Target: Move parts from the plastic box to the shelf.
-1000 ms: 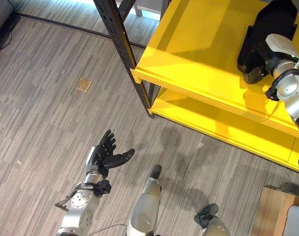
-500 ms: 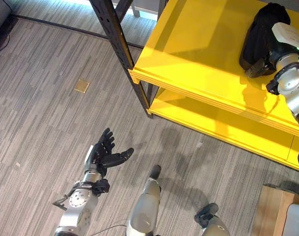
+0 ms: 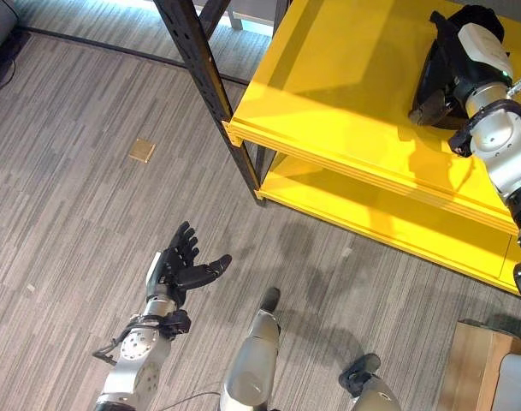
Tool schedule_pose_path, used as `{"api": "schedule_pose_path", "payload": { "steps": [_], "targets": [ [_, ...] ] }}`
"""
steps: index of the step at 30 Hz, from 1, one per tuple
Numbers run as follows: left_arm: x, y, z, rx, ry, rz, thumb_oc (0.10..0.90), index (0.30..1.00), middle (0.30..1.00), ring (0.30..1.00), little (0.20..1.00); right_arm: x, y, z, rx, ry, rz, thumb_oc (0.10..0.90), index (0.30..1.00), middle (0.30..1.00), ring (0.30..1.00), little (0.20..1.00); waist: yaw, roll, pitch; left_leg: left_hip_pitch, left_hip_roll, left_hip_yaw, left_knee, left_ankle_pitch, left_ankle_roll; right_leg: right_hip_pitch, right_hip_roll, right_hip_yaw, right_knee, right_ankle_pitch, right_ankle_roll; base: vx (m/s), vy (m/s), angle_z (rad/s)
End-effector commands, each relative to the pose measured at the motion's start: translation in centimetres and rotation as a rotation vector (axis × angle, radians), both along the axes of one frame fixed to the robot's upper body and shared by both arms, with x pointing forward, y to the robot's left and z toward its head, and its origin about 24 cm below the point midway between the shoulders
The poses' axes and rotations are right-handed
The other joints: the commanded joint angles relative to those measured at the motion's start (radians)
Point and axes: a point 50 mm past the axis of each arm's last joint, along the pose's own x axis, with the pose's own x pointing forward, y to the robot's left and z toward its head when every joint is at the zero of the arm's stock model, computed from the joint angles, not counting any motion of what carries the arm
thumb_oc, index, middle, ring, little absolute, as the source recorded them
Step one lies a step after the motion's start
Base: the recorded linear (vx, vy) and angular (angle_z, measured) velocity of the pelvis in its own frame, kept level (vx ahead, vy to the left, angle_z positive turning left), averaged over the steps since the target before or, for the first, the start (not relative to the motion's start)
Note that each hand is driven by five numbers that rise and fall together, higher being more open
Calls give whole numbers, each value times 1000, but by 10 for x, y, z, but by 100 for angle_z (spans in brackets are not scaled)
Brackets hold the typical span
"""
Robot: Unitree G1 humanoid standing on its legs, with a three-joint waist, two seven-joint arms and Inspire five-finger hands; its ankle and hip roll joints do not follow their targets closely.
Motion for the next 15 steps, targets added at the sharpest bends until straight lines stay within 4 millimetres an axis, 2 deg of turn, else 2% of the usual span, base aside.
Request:
{"api": "schedule_pose_path", "payload": {
  "steps": [1,15],
  "targets": [
    [6,3,35,46,-180,-39,900,1000,1000,1000,1000,-9,32,51,21,-213,128,900,1000,1000,1000,1000,-22,-39,-42,-67,10,24,-16,33,20,111,42,67,43,-91,-17,0,0,0],
    [7,3,35,62,-176,-43,900,1000,1000,1000,1000,-10,27,37,75,-211,133,900,1000,1000,1000,1000,-47,-42,-34,-59,22,34,-5,26,21,104,43,84,55,-94,-18,-4,-1,-1]
  ]
}}
